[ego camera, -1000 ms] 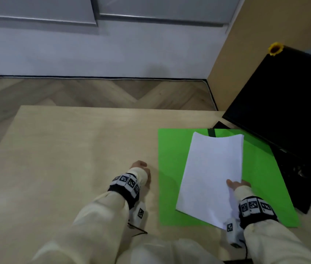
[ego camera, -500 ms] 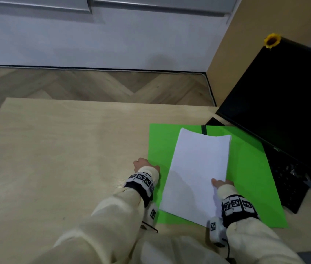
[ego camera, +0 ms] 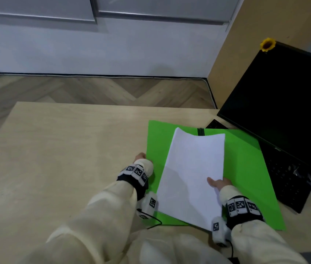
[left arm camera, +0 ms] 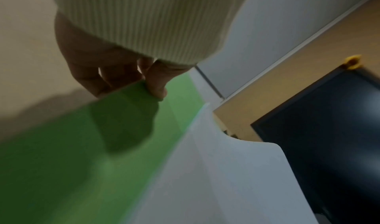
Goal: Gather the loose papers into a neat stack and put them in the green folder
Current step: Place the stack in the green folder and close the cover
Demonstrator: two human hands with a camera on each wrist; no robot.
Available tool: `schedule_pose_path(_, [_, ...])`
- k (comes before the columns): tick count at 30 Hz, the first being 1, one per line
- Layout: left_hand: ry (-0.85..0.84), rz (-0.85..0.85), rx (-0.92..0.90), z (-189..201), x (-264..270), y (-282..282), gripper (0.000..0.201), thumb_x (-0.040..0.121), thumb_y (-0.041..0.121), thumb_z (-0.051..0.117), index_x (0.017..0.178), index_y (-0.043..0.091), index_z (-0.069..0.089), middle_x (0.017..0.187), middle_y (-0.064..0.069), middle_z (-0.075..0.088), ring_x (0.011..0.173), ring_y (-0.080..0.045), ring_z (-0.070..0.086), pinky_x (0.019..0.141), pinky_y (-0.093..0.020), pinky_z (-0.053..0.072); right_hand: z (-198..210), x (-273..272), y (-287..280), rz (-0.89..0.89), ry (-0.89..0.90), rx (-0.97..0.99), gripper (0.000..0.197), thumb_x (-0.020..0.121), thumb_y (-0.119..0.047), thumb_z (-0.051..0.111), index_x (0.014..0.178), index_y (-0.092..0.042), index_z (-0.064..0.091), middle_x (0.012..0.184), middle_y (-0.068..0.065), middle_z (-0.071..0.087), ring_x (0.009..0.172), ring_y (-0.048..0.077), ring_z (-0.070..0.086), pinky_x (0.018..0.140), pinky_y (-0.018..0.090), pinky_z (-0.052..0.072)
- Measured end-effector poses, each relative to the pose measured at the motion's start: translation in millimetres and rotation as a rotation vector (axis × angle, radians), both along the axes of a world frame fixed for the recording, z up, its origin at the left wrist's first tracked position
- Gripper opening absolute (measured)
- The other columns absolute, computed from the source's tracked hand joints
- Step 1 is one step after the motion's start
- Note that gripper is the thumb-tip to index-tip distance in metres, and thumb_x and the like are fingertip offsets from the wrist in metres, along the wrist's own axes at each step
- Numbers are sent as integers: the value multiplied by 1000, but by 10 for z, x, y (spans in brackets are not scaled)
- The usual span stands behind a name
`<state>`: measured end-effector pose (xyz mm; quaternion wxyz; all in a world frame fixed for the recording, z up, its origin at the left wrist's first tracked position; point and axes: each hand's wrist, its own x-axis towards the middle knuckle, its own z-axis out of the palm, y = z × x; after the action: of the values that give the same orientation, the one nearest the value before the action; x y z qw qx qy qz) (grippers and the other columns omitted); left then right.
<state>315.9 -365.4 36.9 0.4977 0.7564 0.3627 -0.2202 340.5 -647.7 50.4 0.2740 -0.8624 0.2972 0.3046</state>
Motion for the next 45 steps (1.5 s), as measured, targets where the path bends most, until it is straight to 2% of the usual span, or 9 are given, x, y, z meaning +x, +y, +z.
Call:
schedule_pose_path(6, [-153,168,94,444,-305,845,42,86,-3,57,128,-3,53,113,-18,61,98,-21,56,82,-27,42,90,72,110,37,-81,46,82,87,-29,62,146,6,16,156,17,17,144,31,21,115,36,22])
schedule_pose_path(10, [-189,329,156,834,-658,1433,45,86,-1,56,131,0,52,128,-22,59,115,-36,58,99,-36,45,98,20,466,78,-111,116,65,82,-25,68,135,4,43,138,23,48,127,36,48,106,39,41])
schedule_pose_path(16, [-228,408,225,1151,-1213,2153,41,89,1,50,130,4,54,124,-22,61,91,-27,58,83,-29,45,60,-214,1268,137,-89,142,62,86,-25,64,135,4,41,139,22,46,127,33,47,94,29,41])
schedule_pose_path(20, [-260,465,236,1191,-1471,2455,39,89,-2,47,127,1,55,122,-24,62,88,-25,55,80,-29,44,125,-358,1792,163,-79,91,69,90,-27,57,143,2,23,151,18,27,137,33,33,106,37,33])
schedule_pose_path(27, [-294,524,187,1207,-1734,2613,37,90,-3,47,126,-1,55,121,-24,62,87,-24,52,82,-30,44,99,-464,2188,289,-111,128,55,87,-18,63,134,4,44,139,22,47,127,34,47,101,36,41])
schedule_pose_path(32, [-333,508,202,1245,-1769,2547,34,90,-4,46,122,-5,57,120,-25,63,87,-22,52,80,-27,42,151,-429,2282,302,-125,14,67,88,-26,59,139,5,31,144,22,39,131,38,41,103,41,38])
schedule_pose_path(37, [-333,454,238,1387,-1723,2366,33,90,-1,47,122,-3,57,122,-23,62,91,-24,56,86,-29,45,95,-390,2198,362,-142,-17,69,83,-28,66,135,7,36,139,23,45,127,39,46,100,41,41])
schedule_pose_path(41, [-167,234,284,1605,-1667,2193,46,91,11,54,136,7,45,138,-16,52,119,-35,54,101,-43,44,39,-402,2146,379,-125,-25,64,85,-25,64,134,7,39,141,22,44,130,37,43,104,39,38])
schedule_pose_path(45, [-1,87,352,1716,-1688,2089,51,93,23,52,141,13,38,143,-13,45,127,-34,48,106,-46,40,-16,-387,2018,459,-23,-30,57,91,-21,53,140,4,34,146,19,38,133,35,39,109,39,35])
